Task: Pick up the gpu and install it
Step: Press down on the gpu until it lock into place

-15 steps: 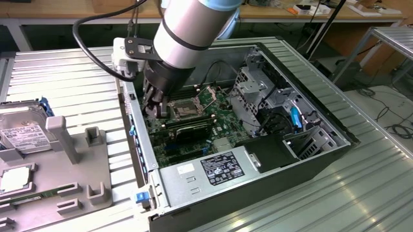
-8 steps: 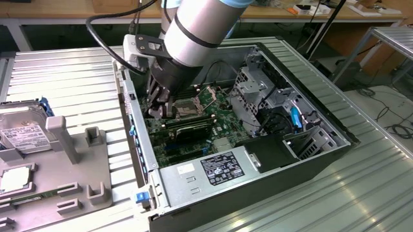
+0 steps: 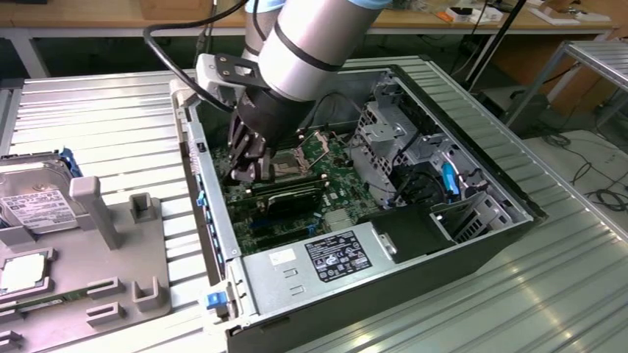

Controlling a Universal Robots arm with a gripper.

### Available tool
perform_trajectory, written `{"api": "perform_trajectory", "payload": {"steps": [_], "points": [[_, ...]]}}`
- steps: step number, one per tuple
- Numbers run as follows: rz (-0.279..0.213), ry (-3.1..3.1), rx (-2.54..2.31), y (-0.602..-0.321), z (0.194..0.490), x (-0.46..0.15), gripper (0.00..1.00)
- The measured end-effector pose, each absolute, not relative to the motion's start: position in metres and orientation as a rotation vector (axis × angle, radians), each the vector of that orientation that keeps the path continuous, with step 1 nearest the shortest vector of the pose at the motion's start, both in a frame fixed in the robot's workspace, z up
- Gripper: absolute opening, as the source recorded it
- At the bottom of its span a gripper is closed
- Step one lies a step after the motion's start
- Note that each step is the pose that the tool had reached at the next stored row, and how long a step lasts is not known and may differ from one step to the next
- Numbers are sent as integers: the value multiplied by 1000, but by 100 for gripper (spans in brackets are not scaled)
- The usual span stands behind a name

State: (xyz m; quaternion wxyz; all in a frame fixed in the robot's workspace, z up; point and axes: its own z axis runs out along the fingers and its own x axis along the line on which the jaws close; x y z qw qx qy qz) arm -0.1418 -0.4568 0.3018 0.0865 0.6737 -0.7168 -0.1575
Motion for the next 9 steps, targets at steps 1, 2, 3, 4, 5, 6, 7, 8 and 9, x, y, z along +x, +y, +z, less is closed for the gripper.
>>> {"api": "perform_trajectory", "payload": {"steps": [1, 2, 3, 4, 5, 6, 7, 8, 9], "points": [[-469, -2134, 2009, -457, 302, -141, 11], [-469, -2133, 2010, -458, 301, -141, 11], [-469, -2132, 2011, -458, 301, -140, 11], [-469, -2131, 2011, -459, 300, -140, 11], [-469, -2131, 2012, -459, 299, -140, 11], [-468, -2131, 2012, -459, 298, -140, 11], [-468, -2131, 2012, -460, 297, -140, 11], [-468, -2130, 2012, -460, 296, -140, 11], [-468, -2130, 2012, -460, 296, -140, 11]]}}
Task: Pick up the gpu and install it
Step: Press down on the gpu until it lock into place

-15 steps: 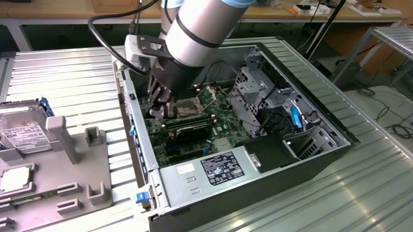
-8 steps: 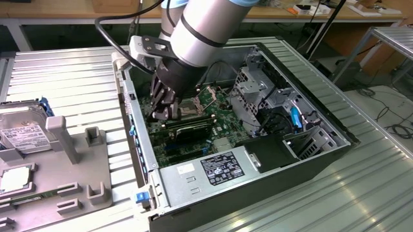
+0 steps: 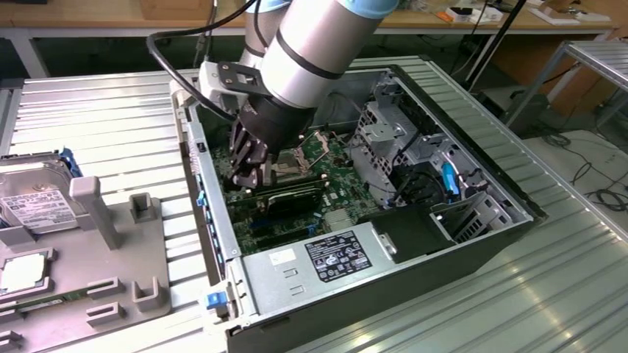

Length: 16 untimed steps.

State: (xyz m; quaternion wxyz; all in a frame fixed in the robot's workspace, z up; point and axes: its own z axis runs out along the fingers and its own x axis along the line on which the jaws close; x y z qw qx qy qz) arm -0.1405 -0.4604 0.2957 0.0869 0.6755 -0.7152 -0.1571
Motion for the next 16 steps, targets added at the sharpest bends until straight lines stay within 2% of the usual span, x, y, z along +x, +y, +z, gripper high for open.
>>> {"api": "perform_trajectory", "payload": {"steps": [16], "points": [[-454, -2121, 1995, -461, 295, -142, 11]]}}
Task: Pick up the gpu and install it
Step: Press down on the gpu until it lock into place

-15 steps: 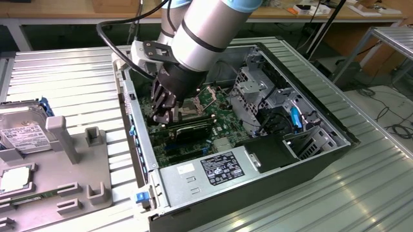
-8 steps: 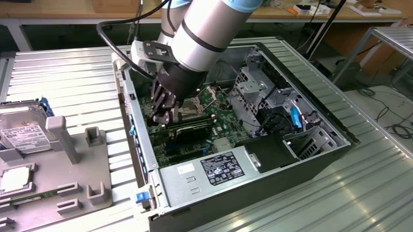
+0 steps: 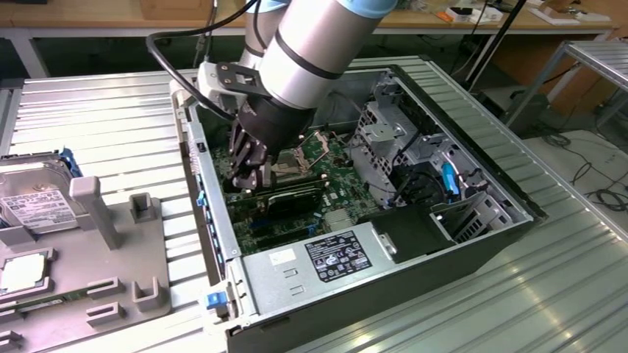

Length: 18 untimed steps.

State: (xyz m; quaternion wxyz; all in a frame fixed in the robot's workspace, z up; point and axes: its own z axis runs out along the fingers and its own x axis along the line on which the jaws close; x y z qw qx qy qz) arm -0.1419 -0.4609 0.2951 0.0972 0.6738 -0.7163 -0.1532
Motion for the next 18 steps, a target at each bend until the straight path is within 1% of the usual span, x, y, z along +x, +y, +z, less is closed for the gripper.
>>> {"api": "perform_trajectory", "payload": {"steps": [18], "points": [[-456, -2119, 1993, -461, 297, -146, 11]]}}
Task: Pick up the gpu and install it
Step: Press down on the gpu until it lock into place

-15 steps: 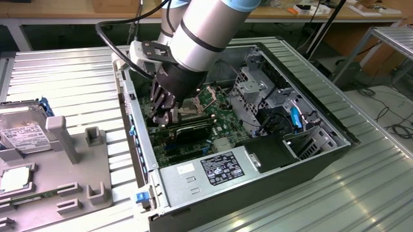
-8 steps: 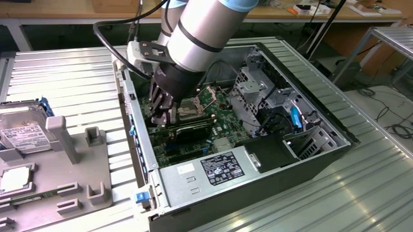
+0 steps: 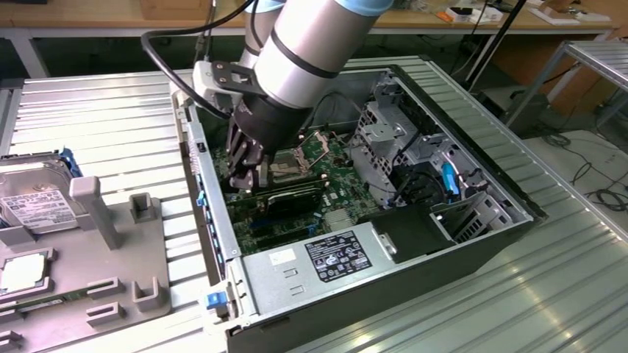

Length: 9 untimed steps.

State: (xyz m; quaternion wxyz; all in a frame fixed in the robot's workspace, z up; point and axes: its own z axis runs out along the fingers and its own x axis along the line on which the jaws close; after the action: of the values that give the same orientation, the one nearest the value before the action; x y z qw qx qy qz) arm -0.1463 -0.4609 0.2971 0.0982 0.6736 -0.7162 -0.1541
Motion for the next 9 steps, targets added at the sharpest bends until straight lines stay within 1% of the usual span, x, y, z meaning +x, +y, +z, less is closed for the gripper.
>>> {"api": "perform_trajectory", "payload": {"steps": [9], "points": [[-459, -2117, 1991, -461, 300, -146, 11]]}}
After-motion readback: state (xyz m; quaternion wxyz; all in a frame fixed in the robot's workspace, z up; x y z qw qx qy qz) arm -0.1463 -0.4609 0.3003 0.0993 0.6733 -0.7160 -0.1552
